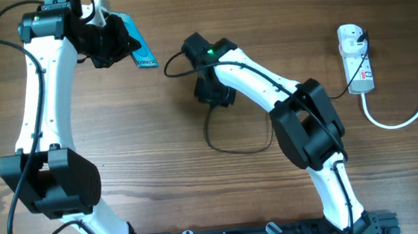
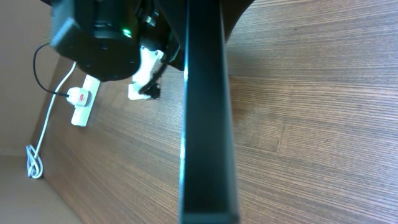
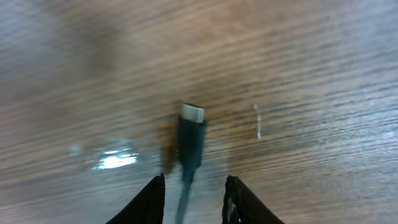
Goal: Plug charger to phone and switch on socket
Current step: 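Carry the plug up toward the phone's bottom edge with the right gripper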
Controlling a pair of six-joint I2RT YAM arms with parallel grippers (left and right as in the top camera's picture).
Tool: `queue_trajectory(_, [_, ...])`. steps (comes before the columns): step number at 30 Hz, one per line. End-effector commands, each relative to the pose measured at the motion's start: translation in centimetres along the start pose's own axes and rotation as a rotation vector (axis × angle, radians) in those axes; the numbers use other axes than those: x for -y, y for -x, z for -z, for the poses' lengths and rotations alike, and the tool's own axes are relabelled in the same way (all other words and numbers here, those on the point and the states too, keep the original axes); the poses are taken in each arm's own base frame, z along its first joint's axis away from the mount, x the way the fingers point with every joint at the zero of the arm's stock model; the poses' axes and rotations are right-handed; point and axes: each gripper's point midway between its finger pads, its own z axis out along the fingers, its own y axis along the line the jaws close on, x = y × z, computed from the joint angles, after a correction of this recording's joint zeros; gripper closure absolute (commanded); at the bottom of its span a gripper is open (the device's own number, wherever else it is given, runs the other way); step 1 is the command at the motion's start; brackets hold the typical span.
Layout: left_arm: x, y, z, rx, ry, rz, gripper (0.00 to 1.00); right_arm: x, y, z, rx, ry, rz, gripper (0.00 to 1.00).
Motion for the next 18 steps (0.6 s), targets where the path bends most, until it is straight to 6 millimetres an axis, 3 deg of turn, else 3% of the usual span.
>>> queue_trajectory(1, [0.27,0.21,0.38,0.012,-0.007,-0.001,0.96,1.0,-0.93,-2.69,-0.03,-0.032,-0.007,0.66])
queue_trajectory(5, [0.27,0.22,0.38,0.013,-0.007,-0.001,0.96,0.81,-1.03,-3.14,-0.032,-0.016,-0.002,0.66])
queue_trajectory(10, [0.28,0.23,0.38,0.013,-0.007,-0.001,0.96,0.79,-1.01,-3.14,-0.031,-0.015,-0.002,0.85])
queue_trajectory(18, [0.27,0.22,0.38,0.013,-0.007,-0.001,0.96,0.68,-1.17,-3.13,-0.04,-0.008,-0.001,0.85])
